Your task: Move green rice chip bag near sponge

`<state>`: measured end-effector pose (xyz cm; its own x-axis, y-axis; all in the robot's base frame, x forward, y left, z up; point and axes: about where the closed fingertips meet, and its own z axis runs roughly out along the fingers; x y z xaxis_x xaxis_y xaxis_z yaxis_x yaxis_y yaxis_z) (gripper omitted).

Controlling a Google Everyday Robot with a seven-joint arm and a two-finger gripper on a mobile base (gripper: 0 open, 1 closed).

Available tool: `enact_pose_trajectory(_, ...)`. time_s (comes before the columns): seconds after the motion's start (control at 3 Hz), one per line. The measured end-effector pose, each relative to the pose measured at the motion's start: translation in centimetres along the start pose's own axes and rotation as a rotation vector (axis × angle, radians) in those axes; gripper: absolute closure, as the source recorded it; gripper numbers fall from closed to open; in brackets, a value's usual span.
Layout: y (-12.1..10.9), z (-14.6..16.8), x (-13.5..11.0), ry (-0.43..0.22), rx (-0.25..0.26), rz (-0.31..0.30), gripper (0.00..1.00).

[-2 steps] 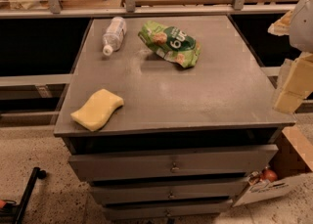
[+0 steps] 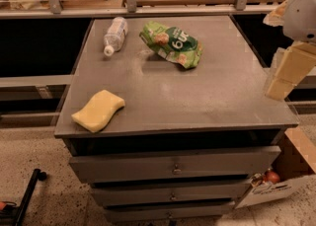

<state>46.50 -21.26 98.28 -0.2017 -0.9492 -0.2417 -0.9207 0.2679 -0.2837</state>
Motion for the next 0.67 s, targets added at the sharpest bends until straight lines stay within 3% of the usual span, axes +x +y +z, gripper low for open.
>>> enact_pose_trajectory(0.33,-5.1,1.7,-1.7,-0.104,0.039,-0.004,0.0)
enact_pose_trajectory(0.67,-10.1,4.3,-4.1,-0.255,0.078,-0.021,0.0)
